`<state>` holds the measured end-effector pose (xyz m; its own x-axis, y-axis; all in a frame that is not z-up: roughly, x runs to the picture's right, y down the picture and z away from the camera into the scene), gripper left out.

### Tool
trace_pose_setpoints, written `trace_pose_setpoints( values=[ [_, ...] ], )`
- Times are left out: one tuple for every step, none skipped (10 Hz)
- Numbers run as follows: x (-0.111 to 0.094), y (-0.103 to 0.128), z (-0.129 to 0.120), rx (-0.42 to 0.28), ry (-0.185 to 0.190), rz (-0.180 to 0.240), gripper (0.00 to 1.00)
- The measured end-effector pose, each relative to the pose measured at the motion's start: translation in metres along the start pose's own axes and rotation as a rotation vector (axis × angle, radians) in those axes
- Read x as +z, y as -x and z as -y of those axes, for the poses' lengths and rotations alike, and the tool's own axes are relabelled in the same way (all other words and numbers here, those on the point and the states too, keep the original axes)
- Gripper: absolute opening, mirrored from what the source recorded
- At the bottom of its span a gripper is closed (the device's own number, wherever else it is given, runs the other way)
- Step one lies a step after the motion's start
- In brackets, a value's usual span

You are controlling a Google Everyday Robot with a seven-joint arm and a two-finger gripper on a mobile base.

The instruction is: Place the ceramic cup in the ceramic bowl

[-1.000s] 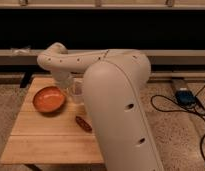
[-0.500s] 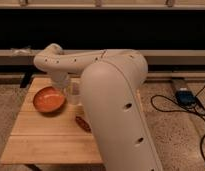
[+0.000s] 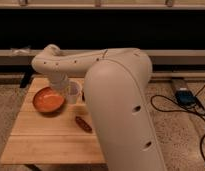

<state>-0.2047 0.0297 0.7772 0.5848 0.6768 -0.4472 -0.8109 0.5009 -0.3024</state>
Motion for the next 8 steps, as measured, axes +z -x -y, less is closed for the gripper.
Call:
trace_pose_setpoints(
  values=[
    [-0.003,0.003,-0.008,-0.034,0.006,0.021,0.00],
    [-0.007,0.008,-0.021,-0.086,0.009,0.047,0.00],
    [-0.010,0.012,-0.033,-0.128,0.012,0.066,0.00],
    [-0.011,0.015,-0.040,-0.151,0.015,0.075,0.00],
    [-0.012,0.017,-0.044,-0.172,0.014,0.083,0.00],
    [-0.013,0.022,-0.055,-0.207,0.012,0.094,0.00],
    [-0.013,0.027,-0.065,-0.237,0.009,0.101,0.00],
    [-0.012,0.031,-0.073,-0.256,0.007,0.104,0.00]
  ],
)
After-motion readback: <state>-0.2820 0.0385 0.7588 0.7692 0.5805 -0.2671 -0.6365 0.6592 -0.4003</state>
